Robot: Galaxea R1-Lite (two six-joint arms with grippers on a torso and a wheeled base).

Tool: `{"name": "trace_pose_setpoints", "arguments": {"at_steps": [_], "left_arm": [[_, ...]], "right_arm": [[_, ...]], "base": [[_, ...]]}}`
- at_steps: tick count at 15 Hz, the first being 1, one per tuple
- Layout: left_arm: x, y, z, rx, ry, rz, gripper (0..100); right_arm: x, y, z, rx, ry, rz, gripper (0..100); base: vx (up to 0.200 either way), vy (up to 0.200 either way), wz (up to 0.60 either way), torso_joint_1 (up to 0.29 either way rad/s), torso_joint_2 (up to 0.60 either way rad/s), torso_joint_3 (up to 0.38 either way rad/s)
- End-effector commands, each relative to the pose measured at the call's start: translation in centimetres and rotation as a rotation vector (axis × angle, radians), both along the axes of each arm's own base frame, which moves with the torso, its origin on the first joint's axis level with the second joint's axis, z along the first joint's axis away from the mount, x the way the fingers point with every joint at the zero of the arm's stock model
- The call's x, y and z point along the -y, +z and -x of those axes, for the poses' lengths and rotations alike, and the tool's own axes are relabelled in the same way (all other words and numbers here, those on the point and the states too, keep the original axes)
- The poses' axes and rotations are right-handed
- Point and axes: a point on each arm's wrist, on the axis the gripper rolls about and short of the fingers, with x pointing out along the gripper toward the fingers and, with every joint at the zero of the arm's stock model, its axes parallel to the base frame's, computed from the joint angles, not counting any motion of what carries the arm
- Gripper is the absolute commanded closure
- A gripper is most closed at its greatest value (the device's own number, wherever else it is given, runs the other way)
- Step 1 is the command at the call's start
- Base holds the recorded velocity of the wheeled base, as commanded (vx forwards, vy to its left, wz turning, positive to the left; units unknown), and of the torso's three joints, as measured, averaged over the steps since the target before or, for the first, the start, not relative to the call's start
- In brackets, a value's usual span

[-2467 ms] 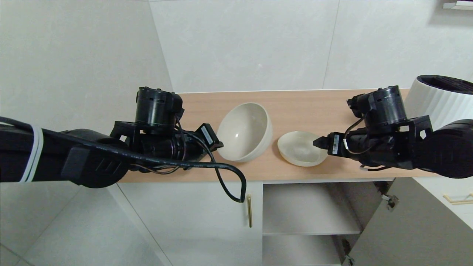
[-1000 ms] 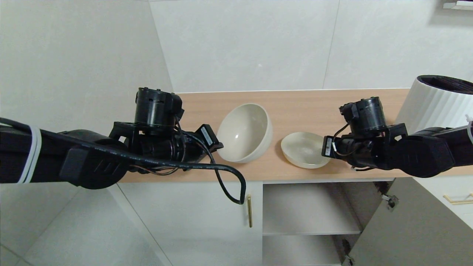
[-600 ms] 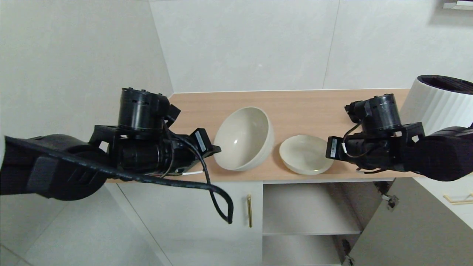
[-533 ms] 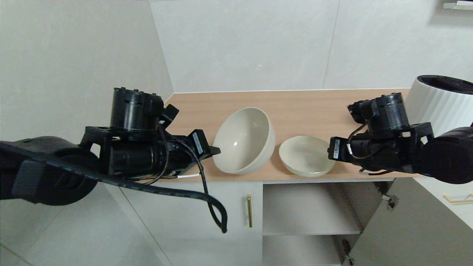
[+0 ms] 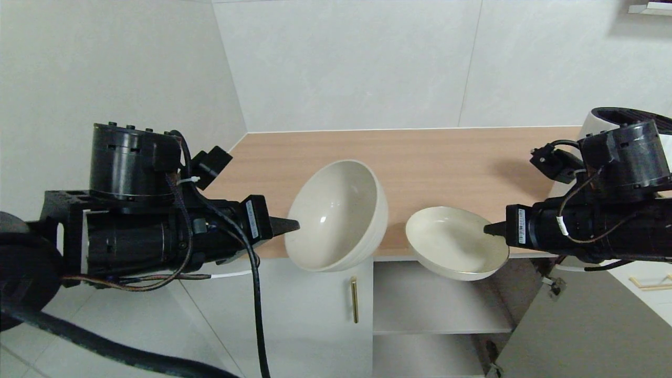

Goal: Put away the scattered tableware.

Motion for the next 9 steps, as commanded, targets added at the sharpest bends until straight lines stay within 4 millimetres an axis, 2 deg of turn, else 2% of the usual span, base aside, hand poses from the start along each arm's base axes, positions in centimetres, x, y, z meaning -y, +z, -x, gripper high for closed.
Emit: {"name": "trace_pose_setpoints", "arguments": {"at_steps": [1,3,6,9], "left_arm": [[-0.11,-0.14,0.22,-0.005,0.000,-0.003,100],[-0.14,-0.22,0.28,-0.022,0.000,-0.011,100],[-0.15,-0.19,0.32,-0.011,-0.008,-0.023,100],[-0.12,-0.26,0.25,-0.012,-0.008,-0.024,100]], "right_arm": [[0.21,0.22,0.46,0.020,0.012,0.015,100],[0.30,-0.09,0.61,0.013,0.010,0.024,100],[0.31,-0.21,0.64,0.011,0.009,0.027,100],[0.29,-0.33,0.59,0.010,0.014,0.035,100]], "base": [[0.000,0.000,0.00,0.000,0.00,0.000],[0.000,0.000,0.00,0.000,0.00,0.000],[-0.200,0.000,0.00,0.007,0.00,0.001],[0.000,0.000,0.00,0.000,0.00,0.000]]}}
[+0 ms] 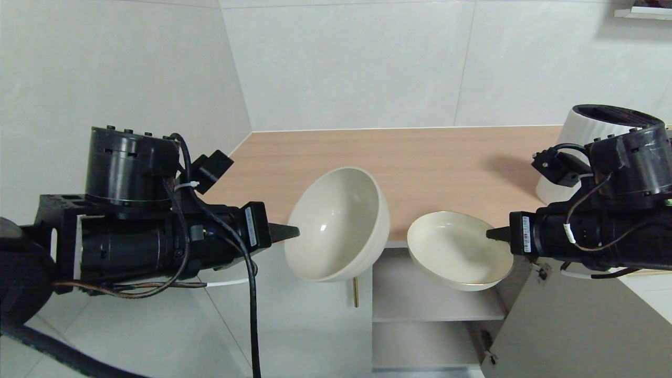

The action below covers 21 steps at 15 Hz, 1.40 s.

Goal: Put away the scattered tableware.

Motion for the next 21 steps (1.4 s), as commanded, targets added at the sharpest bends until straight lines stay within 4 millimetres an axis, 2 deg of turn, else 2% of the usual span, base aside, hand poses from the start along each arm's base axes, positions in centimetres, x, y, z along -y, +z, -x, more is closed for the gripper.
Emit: {"name": "trace_pose_setpoints", "arguments": {"at_steps": [1,10,21], "left_arm": [[0.0,-0.1,-0.1,-0.002,0.002,-0.001,100],[-0.1,-0.2,0.0,-0.001,-0.001,-0.010,100],[-0.1,-0.1,-0.1,0.003,-0.003,-0.013,100]], "right_arm": [[0.0,-0.3,-0.1,-0.007,0.002,0.009,100],[0.0,-0.8,0.0,-0.015,0.016,0.037,100],[-0.2,-1.3,-0.4,-0.031,0.015,0.046,100]], "base": [[0.000,0.000,0.00,0.000,0.00,0.000],[0.000,0.000,0.00,-0.011,0.02,0.014],[0.000,0.000,0.00,-0.178,0.45,0.267]]}}
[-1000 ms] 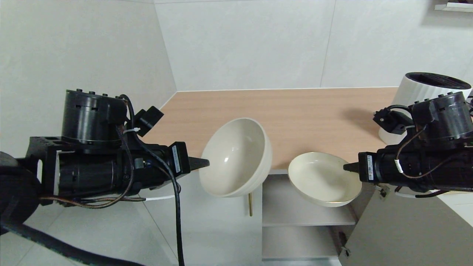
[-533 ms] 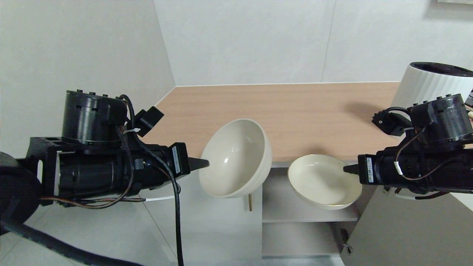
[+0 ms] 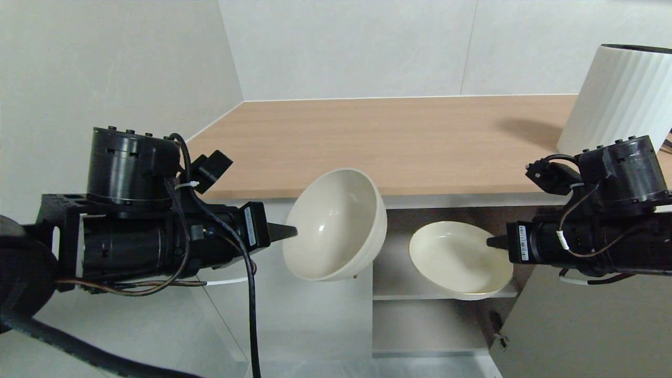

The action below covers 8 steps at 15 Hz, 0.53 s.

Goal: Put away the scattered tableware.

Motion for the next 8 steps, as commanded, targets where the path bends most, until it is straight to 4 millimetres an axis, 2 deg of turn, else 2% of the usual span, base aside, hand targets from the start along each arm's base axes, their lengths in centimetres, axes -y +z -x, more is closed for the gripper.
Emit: {"name": "trace_pose_setpoints", "arguments": {"at_steps": [1,6,8], "left_arm": [[-0.09,-0.02,-0.09,-0.001,0.004,0.000,100],[-0.09,-0.02,-0.09,0.000,0.004,-0.001,100],[-0.09,-0.02,-0.09,0.000,0.004,-0.001,100]], "right_arm": [[-0.09,-0.25,-0.17,-0.009,0.000,0.004,100],[-0.28,-0.80,-0.57,-0.025,-0.001,0.013,100],[-0.32,-0.88,-0.67,-0.028,-0.001,0.014,100]], "base": [[0.000,0.000,0.00,-0.159,0.47,0.305],[0.000,0.000,0.00,-0.129,0.45,0.309],[0.000,0.000,0.00,-0.051,0.20,0.151]]}}
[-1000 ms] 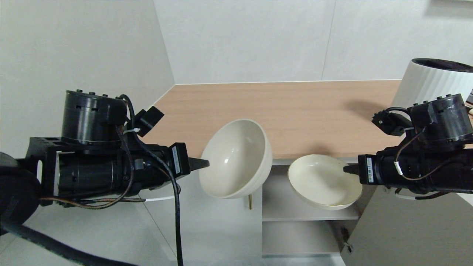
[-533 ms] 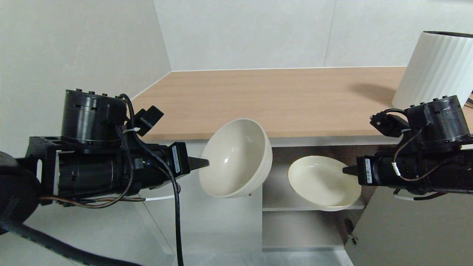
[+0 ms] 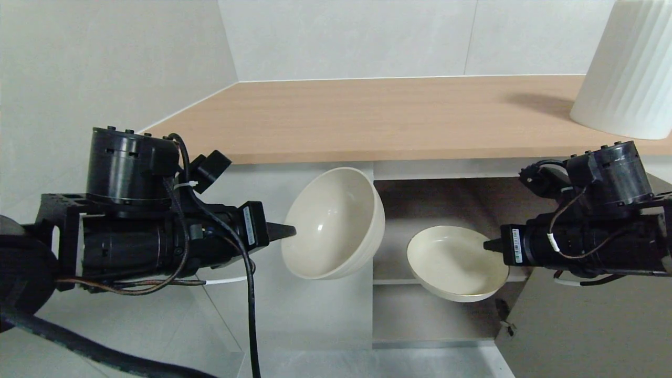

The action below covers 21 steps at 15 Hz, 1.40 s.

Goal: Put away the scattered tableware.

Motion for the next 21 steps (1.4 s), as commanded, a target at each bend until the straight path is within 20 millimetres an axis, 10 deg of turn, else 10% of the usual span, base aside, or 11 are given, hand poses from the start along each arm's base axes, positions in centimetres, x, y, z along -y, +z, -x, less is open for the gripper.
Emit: {"name": "trace_pose_setpoints", "arguments": {"at_steps": [1,8,21], "left_arm": [[0.0,0.0,0.0,-0.001,0.000,0.000,100],[0.0,-0.1,-0.1,-0.003,0.000,-0.001,100],[0.2,-0.5,-0.3,-0.016,-0.001,-0.009,100]], "right_arm": [[-0.1,-0.3,-0.2,-0.009,0.000,0.005,100],[-1.1,-2.8,-2.3,-0.053,-0.006,0.030,100],[-2.1,-16.5,-11.5,-0.027,-0.222,0.131,100]], "base": [[0.000,0.000,0.00,-0.027,0.08,0.041],[0.000,0.000,0.00,0.000,0.00,0.000],[0.000,0.000,0.00,0.000,0.00,0.000]]}}
